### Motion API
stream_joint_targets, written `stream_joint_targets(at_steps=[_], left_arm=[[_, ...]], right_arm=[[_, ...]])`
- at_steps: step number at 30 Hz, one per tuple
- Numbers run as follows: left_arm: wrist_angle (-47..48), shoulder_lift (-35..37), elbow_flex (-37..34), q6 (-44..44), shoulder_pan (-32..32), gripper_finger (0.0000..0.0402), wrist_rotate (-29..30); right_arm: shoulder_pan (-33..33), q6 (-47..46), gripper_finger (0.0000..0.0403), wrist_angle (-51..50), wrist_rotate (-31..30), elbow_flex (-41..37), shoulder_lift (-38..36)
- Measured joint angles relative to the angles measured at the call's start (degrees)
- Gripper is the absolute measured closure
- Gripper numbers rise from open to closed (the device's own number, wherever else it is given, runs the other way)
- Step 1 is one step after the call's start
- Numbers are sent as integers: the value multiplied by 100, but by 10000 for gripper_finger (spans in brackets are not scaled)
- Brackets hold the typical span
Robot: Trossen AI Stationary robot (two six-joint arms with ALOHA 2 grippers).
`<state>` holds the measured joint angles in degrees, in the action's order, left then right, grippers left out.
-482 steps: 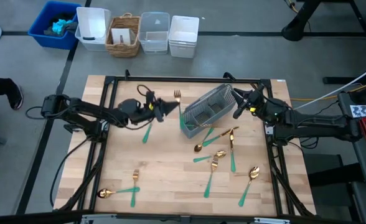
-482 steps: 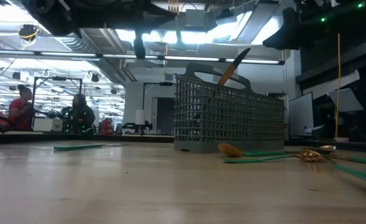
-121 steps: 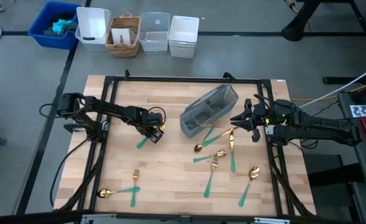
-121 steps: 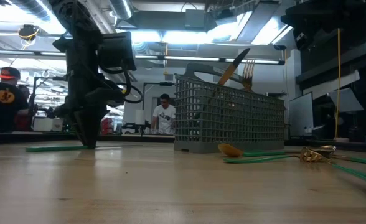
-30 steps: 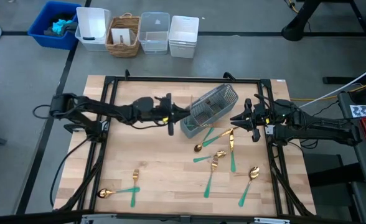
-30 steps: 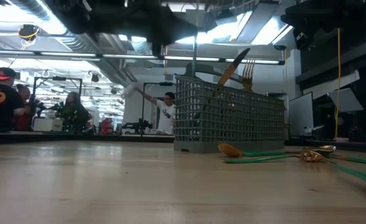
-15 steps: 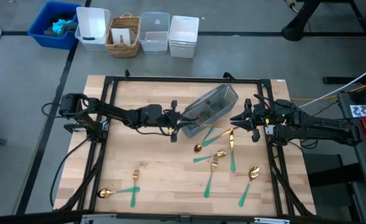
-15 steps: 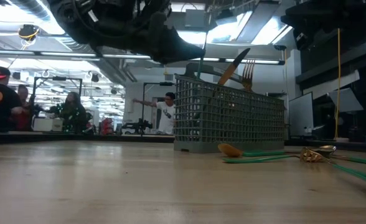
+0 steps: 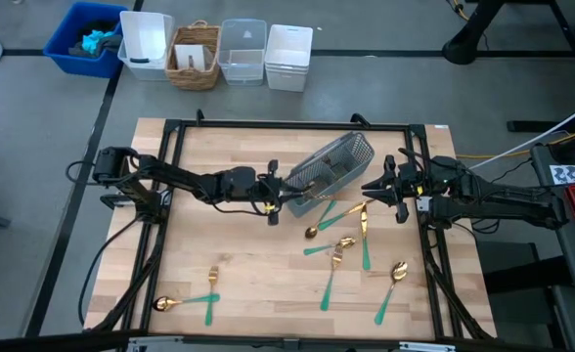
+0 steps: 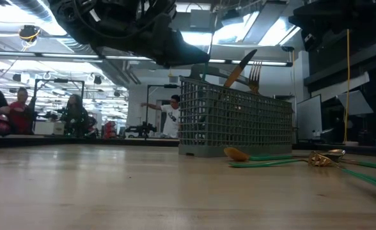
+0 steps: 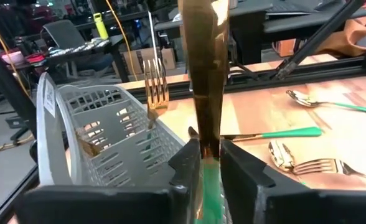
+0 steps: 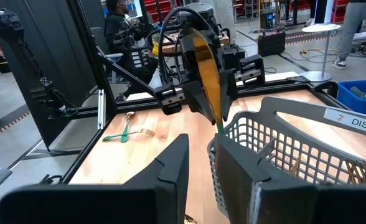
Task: Sort silverware
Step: Put the left knife into the basket, then put the middle spoon into the basket
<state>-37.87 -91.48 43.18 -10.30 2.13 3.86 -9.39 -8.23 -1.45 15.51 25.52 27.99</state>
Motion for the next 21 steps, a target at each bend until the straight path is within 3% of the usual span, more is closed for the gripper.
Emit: stream_joint_targets(at_steps=[9,21], left_arm=[[3,0,0,-186,0,264,1],[-199,155,0,189,7,268,0]], right_arm=[[2,109,322,-98,63,0,-2],[2,-498,322,-762,453,109,1]])
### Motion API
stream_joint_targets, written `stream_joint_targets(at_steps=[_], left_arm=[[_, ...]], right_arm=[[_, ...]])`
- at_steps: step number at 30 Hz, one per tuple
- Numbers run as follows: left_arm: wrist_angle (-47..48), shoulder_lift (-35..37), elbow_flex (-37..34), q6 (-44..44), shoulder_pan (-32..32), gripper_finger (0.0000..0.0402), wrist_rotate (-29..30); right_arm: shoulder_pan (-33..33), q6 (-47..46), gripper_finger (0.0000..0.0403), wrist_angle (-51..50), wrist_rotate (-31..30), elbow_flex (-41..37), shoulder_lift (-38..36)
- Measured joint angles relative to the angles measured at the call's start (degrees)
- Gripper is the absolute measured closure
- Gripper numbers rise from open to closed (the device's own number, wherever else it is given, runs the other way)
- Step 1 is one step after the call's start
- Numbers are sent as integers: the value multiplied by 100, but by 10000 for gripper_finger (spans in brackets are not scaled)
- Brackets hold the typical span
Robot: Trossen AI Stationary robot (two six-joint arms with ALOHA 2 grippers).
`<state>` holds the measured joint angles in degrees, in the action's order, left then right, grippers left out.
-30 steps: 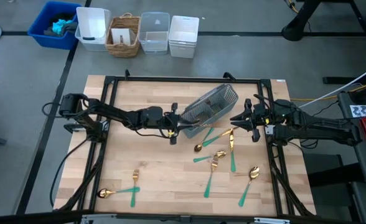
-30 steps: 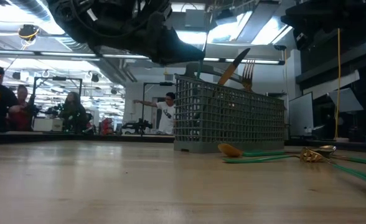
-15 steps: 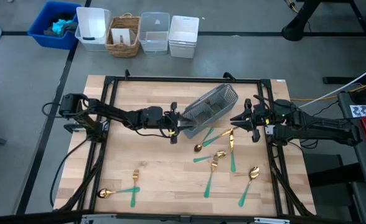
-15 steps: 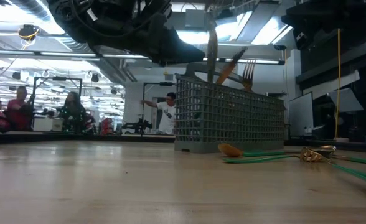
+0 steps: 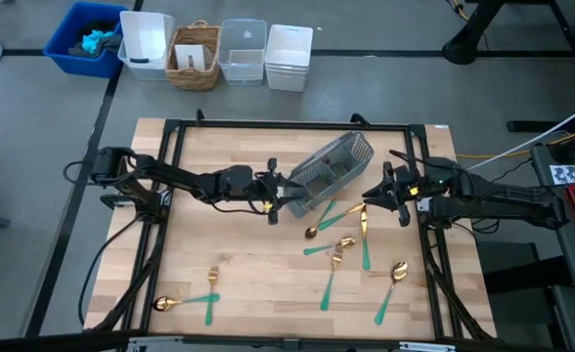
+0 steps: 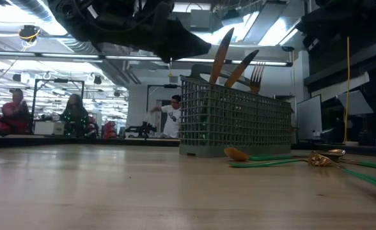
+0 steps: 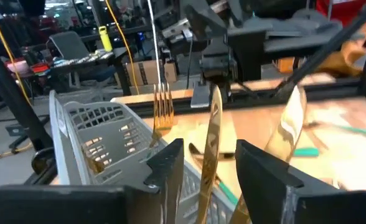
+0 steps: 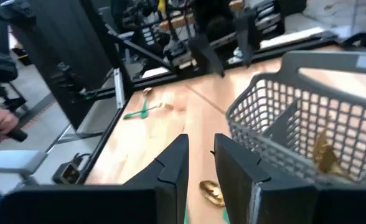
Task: Sort silverware
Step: Put the middle spoon into the basket
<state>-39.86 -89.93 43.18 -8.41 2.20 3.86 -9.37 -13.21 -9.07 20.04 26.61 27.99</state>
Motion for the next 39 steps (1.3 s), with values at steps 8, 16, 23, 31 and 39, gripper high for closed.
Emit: stream_joint_targets(at_steps=[8,16,23,31,39], left_arm=[[1044,646,0,974,63,270,-3],[3111,1264,-2,1741,260,270,1],[4029,1300,-2,1919,284,270,-79],[4606,1300,-2,1632,282,270,-630],[4788,1296,-266,1416,417,270,-630]], right_arm=[[2,-195,322,-1513,-5,657,295],[2,-1215,322,-2630,83,678,1302],[2,-1640,322,-2694,396,675,2245],[2,-2106,322,-2698,806,675,3073],[2,-2388,322,-2698,806,675,3450]])
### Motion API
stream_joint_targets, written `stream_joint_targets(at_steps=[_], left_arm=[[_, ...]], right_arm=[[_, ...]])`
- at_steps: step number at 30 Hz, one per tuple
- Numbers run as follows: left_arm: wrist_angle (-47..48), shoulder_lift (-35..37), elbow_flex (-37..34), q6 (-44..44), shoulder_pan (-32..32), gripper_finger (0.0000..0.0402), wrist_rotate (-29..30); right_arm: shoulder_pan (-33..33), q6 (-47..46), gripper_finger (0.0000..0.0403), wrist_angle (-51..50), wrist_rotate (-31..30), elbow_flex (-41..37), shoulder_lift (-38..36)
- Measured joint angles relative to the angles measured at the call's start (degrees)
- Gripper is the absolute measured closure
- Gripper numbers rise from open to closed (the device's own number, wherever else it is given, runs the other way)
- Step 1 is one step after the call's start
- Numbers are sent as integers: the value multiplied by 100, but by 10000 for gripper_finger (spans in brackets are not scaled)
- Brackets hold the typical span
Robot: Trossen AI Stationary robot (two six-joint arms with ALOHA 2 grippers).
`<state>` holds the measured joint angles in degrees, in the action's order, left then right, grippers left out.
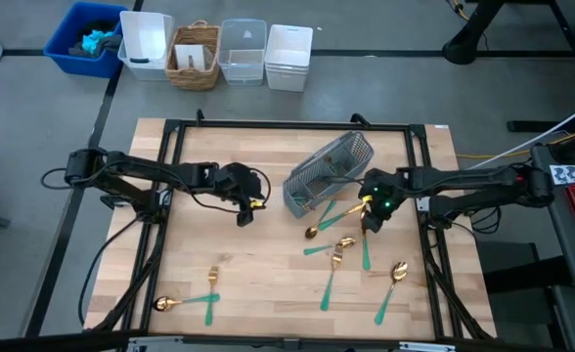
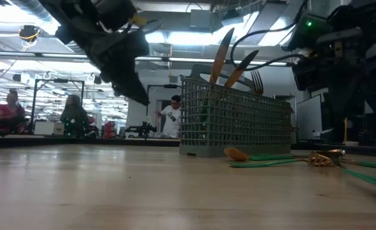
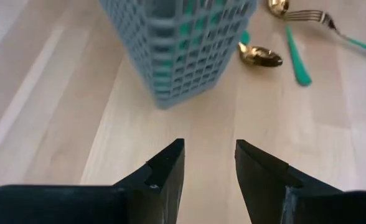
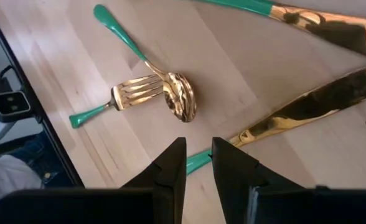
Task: Sort silverware
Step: Put the middle spoon into the basket
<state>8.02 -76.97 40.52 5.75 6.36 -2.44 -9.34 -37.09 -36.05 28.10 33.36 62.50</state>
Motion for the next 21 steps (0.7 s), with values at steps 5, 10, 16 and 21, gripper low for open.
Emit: stream_joint_targets(at_steps=[5,10,16,21], left_arm=[[-149,0,-272,112,88,270,0],[-133,-2,-368,176,93,270,-1],[-160,-2,-366,102,93,270,-2],[-158,-2,-366,113,93,270,-2]], right_arm=[[0,-157,322,22,-166,-2,30],[75,-347,322,41,-490,-6,29],[556,-659,322,40,-1026,-13,29],[848,-906,322,61,-1571,-13,-24]])
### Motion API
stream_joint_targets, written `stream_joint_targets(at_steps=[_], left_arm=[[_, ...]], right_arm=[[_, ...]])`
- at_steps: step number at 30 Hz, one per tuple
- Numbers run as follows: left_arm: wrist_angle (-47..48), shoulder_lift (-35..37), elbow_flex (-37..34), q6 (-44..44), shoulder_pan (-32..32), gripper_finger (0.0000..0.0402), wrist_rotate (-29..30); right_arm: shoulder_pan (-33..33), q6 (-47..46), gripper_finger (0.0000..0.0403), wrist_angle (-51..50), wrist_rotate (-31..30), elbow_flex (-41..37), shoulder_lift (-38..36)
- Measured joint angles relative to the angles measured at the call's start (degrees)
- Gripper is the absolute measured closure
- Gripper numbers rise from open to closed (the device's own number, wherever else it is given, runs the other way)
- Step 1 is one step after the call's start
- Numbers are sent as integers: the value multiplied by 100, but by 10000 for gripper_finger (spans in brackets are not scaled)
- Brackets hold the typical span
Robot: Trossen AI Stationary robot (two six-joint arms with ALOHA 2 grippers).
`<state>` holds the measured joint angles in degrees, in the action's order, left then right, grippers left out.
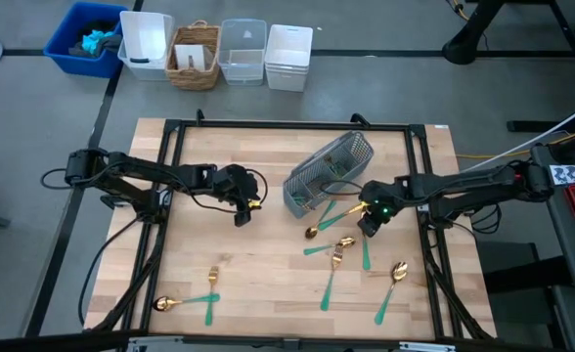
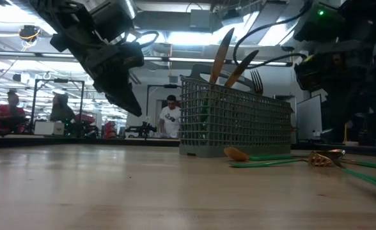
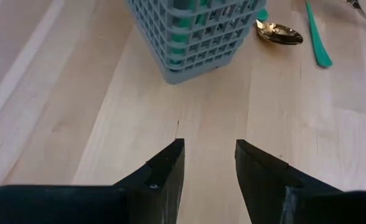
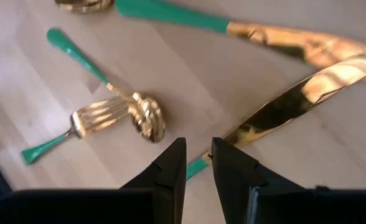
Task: Sort silverware
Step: Put the middle spoon into the basket
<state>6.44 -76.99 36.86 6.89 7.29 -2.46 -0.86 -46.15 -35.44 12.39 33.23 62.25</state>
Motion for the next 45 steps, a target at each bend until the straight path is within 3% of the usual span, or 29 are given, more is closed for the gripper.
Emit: stream_joint_targets(at_steps=[8,13,19,24,31,45], left_arm=[[-10,0,0,55,0,270,0],[-9,0,2,130,-7,270,-1],[-8,0,4,121,-7,270,0],[-28,0,4,106,-7,270,0],[-25,0,4,104,-7,270,0],[-24,0,4,104,-7,270,-1]], right_arm=[[102,-114,322,200,-272,0,-513],[629,-587,322,202,-411,0,-619],[1536,-1403,322,465,-1233,-240,-579],[1888,-1992,322,1048,-1734,-650,-579],[1965,-2179,322,2090,-1847,-1171,-579],[1965,-2417,322,2667,-1846,-1534,-364]])
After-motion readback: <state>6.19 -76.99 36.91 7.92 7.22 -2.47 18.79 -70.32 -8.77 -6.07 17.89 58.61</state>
